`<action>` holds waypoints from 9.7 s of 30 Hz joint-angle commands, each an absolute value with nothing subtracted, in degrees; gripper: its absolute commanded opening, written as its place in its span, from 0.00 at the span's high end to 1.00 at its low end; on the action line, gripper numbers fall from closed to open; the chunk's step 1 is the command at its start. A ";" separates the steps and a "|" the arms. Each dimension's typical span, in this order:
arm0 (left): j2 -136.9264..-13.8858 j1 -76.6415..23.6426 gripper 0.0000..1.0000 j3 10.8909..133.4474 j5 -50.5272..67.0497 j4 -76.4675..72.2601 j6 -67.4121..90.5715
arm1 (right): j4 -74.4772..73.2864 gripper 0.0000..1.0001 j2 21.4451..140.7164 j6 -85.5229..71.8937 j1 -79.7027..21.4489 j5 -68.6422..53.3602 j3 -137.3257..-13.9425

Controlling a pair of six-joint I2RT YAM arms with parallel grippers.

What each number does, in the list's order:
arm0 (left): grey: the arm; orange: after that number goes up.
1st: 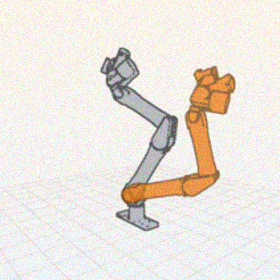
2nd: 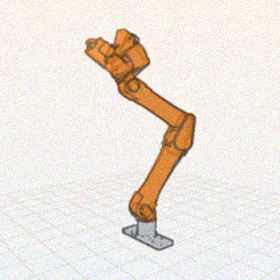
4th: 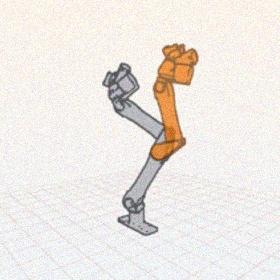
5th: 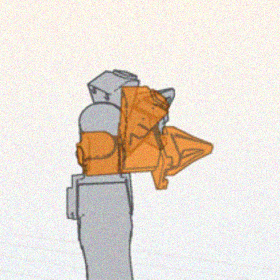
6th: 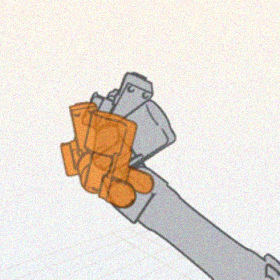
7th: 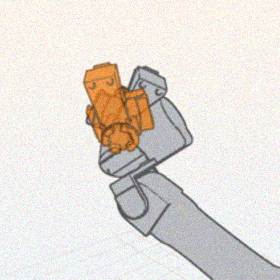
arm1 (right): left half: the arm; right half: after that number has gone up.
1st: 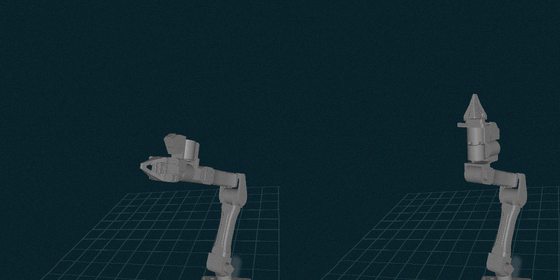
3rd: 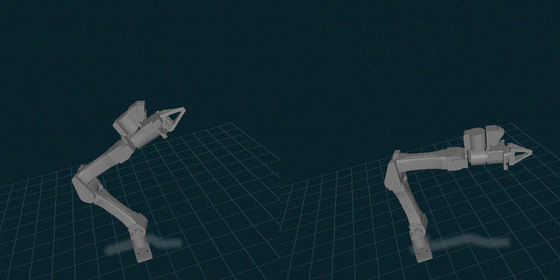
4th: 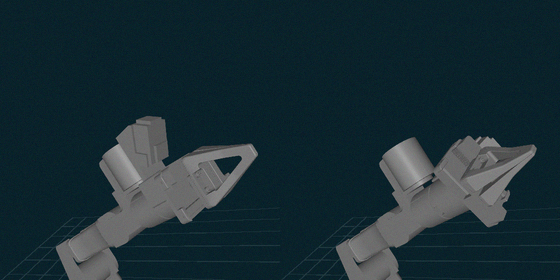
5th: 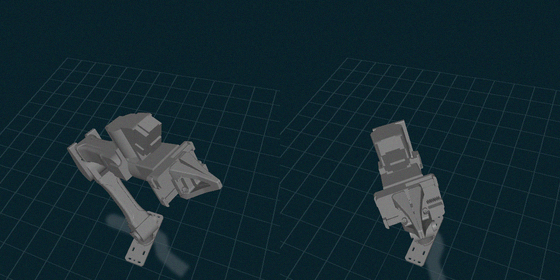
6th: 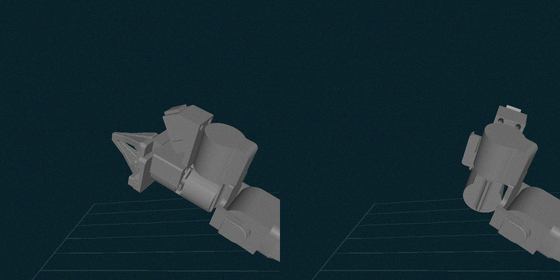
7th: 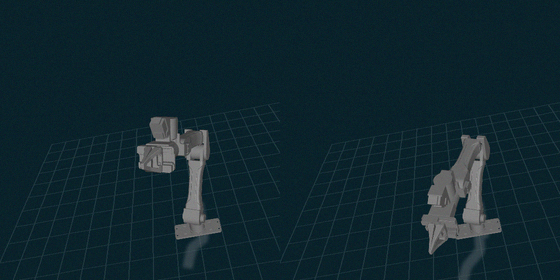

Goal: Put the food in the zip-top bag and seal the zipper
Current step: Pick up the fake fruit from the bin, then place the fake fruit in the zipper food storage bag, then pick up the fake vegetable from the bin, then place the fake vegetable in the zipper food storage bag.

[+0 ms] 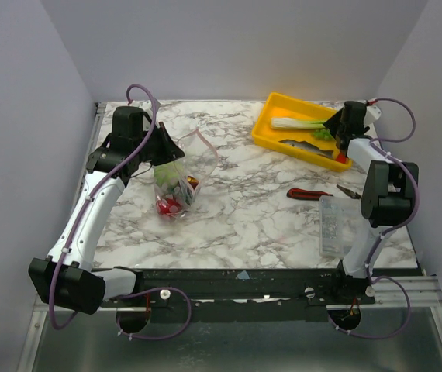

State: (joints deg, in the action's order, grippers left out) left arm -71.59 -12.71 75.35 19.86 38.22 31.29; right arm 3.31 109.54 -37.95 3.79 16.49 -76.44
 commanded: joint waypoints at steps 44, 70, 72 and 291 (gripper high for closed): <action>-70.46 -12.22 1.00 75.17 22.38 38.15 31.13 | 16.43 0.99 120.13 -41.61 7.81 7.43 -77.96; -63.85 -11.25 1.00 74.15 17.90 37.28 32.51 | 9.97 1.00 98.80 -37.62 7.69 3.76 -70.59; -63.73 -11.01 1.00 73.68 17.67 37.27 32.65 | 9.41 1.00 97.33 -37.75 7.60 3.09 -70.29; -64.67 -7.92 1.00 67.91 29.61 29.38 40.52 | 33.98 0.99 82.87 -22.36 -49.33 -5.32 -66.09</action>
State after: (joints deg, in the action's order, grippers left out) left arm -65.39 -8.32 68.16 28.99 31.09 40.01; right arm 29.69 80.53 -23.51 -47.07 -8.14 -66.41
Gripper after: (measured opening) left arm 0.009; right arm 0.300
